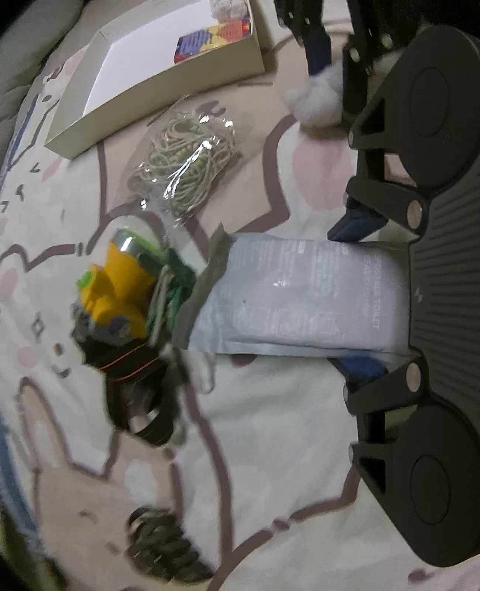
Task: Organize objects
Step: 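Lift the mesh pouch and grey packet and carry both over the white tray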
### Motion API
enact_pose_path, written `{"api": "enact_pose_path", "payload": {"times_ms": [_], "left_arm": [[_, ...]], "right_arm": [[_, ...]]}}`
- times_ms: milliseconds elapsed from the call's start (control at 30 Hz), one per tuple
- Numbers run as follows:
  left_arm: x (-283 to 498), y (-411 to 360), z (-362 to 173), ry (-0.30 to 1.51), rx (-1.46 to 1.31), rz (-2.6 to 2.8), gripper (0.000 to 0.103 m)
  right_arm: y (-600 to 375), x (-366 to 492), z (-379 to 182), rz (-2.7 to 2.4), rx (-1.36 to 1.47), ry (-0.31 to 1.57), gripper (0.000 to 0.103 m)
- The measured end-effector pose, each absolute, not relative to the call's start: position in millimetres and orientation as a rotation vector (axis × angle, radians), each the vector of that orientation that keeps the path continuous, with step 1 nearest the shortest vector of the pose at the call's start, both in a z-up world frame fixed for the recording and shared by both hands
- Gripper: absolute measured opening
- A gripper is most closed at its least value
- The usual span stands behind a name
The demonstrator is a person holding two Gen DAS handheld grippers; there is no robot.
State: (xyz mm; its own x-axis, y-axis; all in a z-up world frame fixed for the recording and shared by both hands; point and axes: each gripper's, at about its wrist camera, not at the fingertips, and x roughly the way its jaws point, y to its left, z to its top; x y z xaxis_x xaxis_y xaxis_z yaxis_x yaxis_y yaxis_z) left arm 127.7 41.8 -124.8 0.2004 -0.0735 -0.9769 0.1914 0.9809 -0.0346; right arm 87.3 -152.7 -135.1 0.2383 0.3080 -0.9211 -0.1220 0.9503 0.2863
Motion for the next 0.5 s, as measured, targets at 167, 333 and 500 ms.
{"api": "enact_pose_path", "payload": {"times_ms": [167, 333, 500], "left_arm": [[122.8, 33.6, -125.5, 1.337, 0.221, -0.164, 0.09], [122.7, 40.8, -132.2, 1.349, 0.222, -0.17, 0.079], [118.9, 36.8, -130.1, 1.31, 0.285, -0.148, 0.075]], "right_arm": [[-154.3, 87.1, -139.0, 0.275, 0.143, 1.313, 0.032], [-151.7, 85.9, -143.1, 0.275, 0.125, 1.325, 0.032], [-151.8, 82.6, -143.3, 0.276, 0.114, 1.325, 0.032]]}}
